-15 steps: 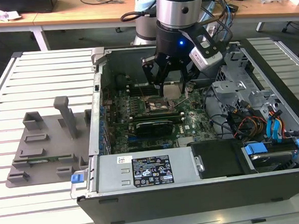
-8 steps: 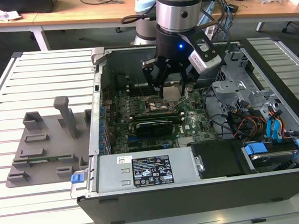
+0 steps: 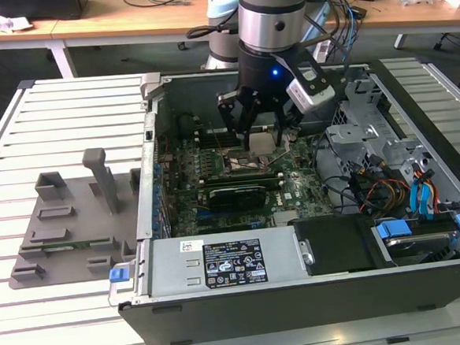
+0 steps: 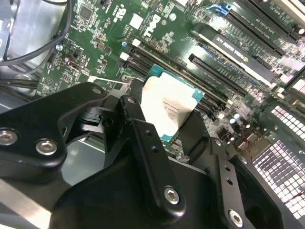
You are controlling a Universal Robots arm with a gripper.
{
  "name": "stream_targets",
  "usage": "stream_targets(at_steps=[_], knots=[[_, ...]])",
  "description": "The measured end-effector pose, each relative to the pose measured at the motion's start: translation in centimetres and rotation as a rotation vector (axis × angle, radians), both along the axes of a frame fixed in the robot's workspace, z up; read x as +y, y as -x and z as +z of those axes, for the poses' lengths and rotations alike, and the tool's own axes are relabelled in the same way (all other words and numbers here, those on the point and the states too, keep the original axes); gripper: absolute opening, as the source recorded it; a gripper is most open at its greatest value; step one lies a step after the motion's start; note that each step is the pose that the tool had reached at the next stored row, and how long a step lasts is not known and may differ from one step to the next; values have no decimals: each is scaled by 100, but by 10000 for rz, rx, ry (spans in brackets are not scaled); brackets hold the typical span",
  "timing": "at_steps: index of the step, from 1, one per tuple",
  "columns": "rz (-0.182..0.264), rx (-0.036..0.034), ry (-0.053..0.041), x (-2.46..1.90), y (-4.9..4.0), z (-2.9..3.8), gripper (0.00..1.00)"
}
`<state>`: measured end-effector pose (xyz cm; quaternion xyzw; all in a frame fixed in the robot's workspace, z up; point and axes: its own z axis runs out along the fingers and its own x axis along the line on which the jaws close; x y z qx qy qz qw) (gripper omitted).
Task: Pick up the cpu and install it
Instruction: 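Pick up the cpu and move it towards the insertion slot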
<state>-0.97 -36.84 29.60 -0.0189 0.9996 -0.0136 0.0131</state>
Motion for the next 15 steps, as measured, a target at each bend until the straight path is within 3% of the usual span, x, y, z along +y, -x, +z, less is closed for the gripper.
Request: stream_targets(at_steps=[5,15], knots=[[0,0,-1,36,0,-43,55],[0,-1,-1,37,0,-148,55]])
